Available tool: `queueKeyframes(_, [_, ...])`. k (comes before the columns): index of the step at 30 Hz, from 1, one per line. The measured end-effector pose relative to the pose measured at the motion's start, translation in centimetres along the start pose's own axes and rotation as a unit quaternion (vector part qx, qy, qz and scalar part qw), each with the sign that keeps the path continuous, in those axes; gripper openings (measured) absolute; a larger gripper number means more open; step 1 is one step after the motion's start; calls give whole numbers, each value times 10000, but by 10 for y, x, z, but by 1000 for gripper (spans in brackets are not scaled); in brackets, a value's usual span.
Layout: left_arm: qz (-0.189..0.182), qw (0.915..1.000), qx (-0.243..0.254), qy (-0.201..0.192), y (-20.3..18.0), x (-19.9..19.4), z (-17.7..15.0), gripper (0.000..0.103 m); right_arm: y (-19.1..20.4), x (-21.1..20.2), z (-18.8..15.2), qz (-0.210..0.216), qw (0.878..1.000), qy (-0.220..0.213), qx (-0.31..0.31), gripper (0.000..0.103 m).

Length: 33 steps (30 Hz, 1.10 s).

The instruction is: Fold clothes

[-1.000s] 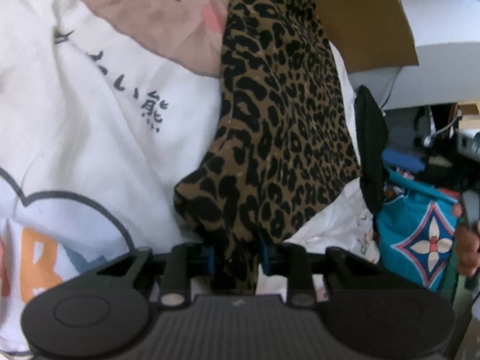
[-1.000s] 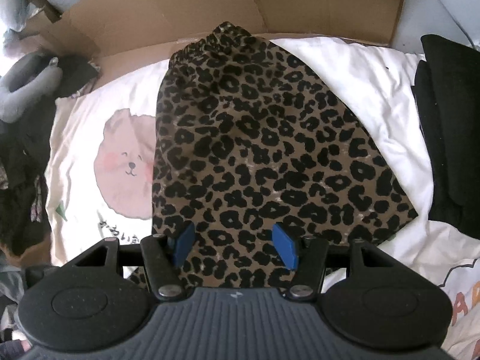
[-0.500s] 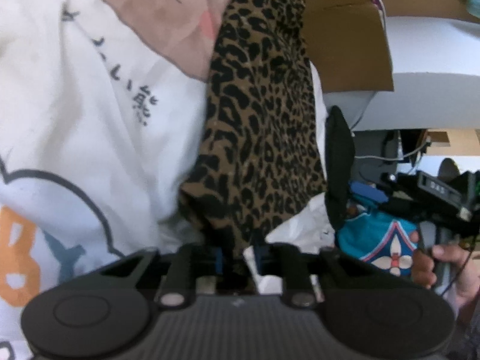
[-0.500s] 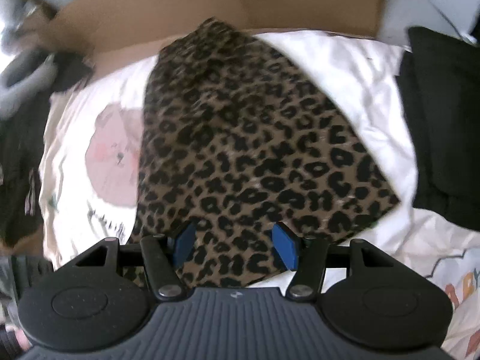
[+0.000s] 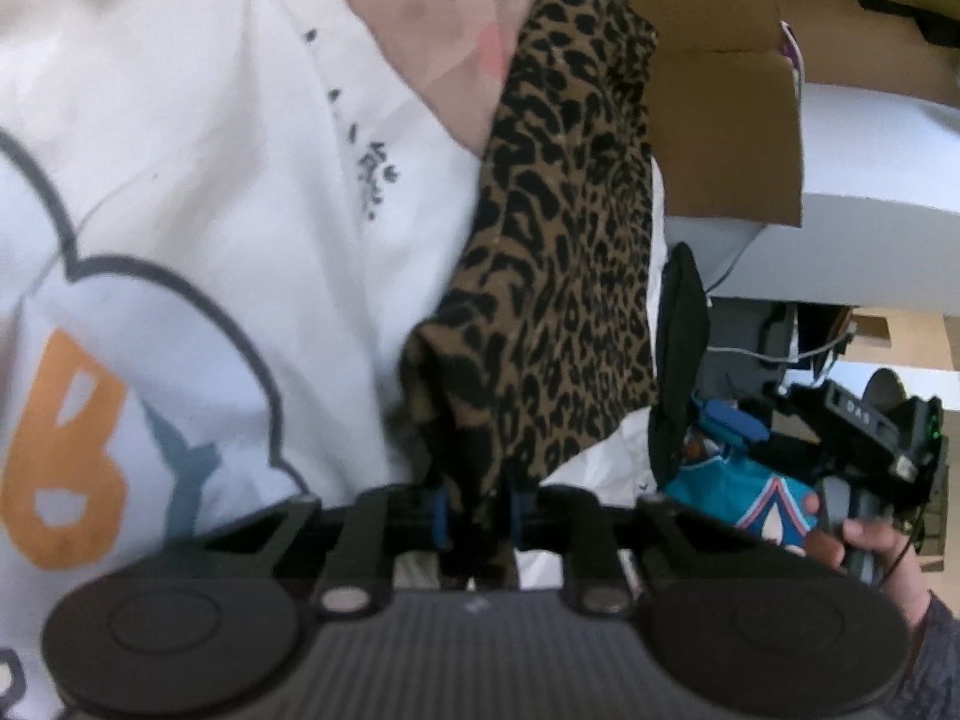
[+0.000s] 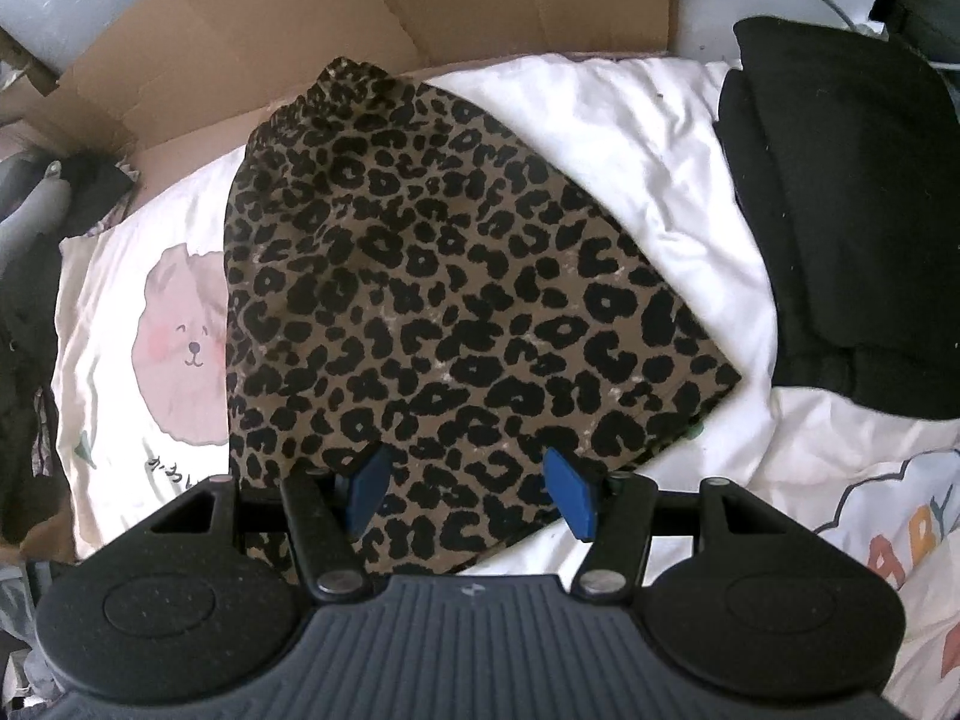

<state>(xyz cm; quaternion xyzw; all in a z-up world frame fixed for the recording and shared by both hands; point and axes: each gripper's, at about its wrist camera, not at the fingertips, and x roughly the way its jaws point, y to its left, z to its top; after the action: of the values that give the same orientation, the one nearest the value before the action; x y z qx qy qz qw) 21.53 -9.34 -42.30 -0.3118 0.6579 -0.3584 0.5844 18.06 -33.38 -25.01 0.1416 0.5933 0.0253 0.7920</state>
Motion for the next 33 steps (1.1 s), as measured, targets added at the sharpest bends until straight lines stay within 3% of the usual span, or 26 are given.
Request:
queueKeyframes(6, [105,9997,224,-43,-5,-9,2,5,-8,-9,9,47,9999,-152,-61,64])
queueKeyframes(14, [96,9987,502,-54,-19,-32,6,5,-33,-19,14,-92,9971,106,-751,64])
queueKeyframes(20, [207,9978,623,-116,-26,-46,12,5,-85,-19,6,79,9997,-51,-214,64])
queueKeyframes(24, [383,9964,758,-77,-30,-52,18,5,-113,-2,-8,279,9994,-218,46,63])
queueKeyframes(33, [650,9927,1014,-2,-42,-57,31,5,-128,56,-23,440,9976,-320,-418,56])
